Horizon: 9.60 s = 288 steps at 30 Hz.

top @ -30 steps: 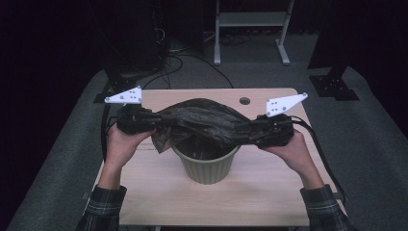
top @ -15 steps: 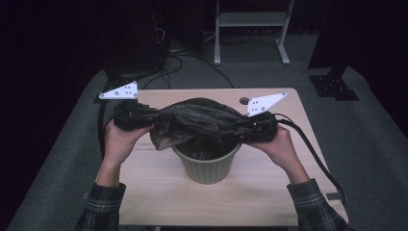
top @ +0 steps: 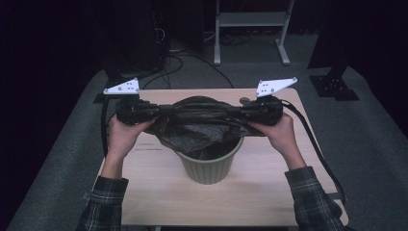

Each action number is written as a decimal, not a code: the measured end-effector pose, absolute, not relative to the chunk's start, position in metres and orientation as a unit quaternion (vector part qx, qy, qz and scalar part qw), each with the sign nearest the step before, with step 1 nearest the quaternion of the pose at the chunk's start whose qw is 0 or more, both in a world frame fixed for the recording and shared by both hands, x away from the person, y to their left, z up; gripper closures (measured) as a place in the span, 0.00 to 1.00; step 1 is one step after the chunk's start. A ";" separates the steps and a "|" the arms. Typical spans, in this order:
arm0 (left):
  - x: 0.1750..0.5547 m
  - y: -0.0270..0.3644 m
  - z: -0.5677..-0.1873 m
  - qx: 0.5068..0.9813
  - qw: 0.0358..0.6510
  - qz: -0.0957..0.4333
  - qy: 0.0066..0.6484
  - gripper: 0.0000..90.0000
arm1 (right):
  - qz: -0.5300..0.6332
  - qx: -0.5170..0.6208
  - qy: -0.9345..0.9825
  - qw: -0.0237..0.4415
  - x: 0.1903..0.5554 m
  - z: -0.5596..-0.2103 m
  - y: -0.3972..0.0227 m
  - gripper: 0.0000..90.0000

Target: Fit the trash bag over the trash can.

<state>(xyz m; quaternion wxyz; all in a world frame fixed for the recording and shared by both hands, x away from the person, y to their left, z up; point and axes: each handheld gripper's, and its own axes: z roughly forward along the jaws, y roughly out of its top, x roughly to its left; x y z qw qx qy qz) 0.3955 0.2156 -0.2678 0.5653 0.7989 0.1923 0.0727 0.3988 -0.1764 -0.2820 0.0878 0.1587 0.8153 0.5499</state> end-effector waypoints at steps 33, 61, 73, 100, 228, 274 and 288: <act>0.455 0.217 -0.322 0.802 0.524 0.067 0.277 1.00 | 0.539 0.259 0.798 0.076 0.470 -0.303 -0.168 0.78; 0.454 0.213 -0.322 0.808 0.518 0.059 0.275 1.00 | 0.501 0.248 0.820 0.120 0.431 -0.312 -0.205 0.67; 0.449 0.220 -0.319 0.809 0.514 0.063 0.279 1.00 | 0.528 0.215 0.817 0.093 0.415 -0.307 -0.205 1.00; 0.440 0.239 -0.335 0.817 0.485 0.061 0.306 1.00 | 0.517 0.156 0.841 0.023 0.303 -0.343 -0.245 1.00; 0.412 0.232 -0.344 0.820 0.506 0.049 0.264 1.00 | 0.448 0.081 0.888 -0.060 0.281 -0.413 -0.113 1.00; 0.326 0.255 -0.419 0.870 0.424 0.103 0.231 0.00 | 0.489 0.127 0.856 0.107 0.303 -0.293 -0.175 0.12; 0.316 0.243 -0.478 0.895 0.370 0.090 0.234 0.00 | 0.418 0.145 0.892 0.094 0.364 -0.278 -0.145 0.01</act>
